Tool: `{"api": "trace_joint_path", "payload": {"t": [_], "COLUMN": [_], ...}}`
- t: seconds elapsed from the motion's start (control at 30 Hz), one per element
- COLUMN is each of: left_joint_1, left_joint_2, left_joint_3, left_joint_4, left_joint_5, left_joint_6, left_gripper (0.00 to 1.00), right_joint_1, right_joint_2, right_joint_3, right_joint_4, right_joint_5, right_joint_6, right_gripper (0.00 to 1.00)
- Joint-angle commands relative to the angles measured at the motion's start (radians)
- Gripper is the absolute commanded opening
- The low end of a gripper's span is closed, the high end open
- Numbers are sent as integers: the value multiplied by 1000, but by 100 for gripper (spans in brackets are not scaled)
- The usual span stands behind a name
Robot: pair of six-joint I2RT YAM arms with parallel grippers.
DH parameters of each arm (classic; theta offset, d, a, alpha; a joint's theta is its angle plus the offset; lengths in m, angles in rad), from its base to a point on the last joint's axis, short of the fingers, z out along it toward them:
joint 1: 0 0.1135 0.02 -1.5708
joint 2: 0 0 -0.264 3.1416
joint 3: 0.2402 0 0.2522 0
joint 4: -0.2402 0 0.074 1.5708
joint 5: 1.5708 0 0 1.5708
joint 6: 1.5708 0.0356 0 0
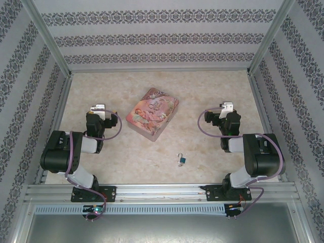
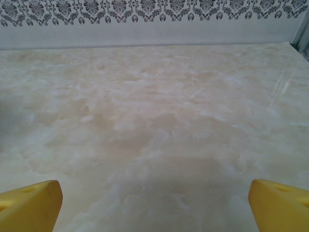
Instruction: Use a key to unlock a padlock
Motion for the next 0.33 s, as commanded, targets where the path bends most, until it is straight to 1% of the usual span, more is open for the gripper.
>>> {"api": "trace_joint_path", "payload": {"t": [0.0,0.3], "left_joint_1": [7,6], "left_joint_2": [-3,-4], "left_joint_3": [8,9], "left_joint_4": [-14,-14], "left_joint_5": [17,17], "left_joint_6": [-16,-15], "left_gripper": [99,99], "right_joint_1": [9,11], "right_joint_2": [-6,-6], "right_joint_3": [16,19], "right_joint_4": [-2,-6], "right_joint_5": [14,14], "right_joint_6": [-3,-3], "right_gripper": [98,99]}}
